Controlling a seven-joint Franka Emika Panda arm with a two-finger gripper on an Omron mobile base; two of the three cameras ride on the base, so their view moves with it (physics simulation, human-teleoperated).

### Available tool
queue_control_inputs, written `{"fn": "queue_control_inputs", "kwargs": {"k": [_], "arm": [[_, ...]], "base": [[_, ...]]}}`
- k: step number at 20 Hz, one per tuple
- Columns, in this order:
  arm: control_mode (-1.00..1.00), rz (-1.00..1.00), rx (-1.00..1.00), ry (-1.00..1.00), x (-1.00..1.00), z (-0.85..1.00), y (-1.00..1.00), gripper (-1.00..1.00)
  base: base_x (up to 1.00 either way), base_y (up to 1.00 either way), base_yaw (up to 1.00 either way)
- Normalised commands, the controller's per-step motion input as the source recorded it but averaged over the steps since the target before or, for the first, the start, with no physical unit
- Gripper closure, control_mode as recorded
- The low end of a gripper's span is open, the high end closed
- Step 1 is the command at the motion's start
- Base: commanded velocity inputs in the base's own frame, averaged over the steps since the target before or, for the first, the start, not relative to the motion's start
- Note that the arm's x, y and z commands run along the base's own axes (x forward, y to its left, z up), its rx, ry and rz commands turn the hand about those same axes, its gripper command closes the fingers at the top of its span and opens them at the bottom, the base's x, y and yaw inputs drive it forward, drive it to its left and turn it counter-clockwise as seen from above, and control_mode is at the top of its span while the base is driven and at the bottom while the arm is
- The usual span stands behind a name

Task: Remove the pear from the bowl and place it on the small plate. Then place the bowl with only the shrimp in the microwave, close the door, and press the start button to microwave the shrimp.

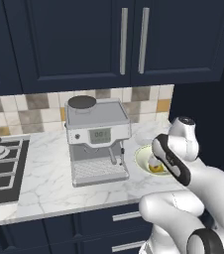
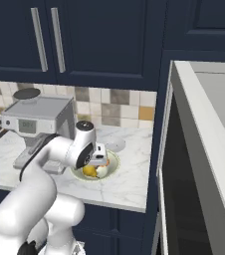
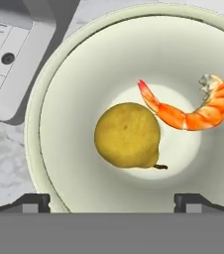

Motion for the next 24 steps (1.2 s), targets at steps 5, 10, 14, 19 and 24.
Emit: {"fn": "queue_control_inputs", "kwargs": {"k": [5,10,14,19,24], "arm": [[-1.00,0.06,-0.01,0.09,0.19,-0.21,0.02,-1.00],[-1.00,0.07,0.00,0.06,0.07,-0.29,0.00,-1.00],[-1.00,0.09,0.00,0.02,0.08,-0.36,0.00,-1.00],[-1.00,0.06,0.00,0.01,0.09,-0.23,0.00,-1.00],[-1.00,0.00,0.00,0.00,0.08,0.00,0.00,-1.00]], "base": [[0.00,0.00,0.00],[0.00,0.00,0.00],[0.00,0.00,0.00],[0.00,0.00,0.00],[0.00,0.00,0.00]]}}
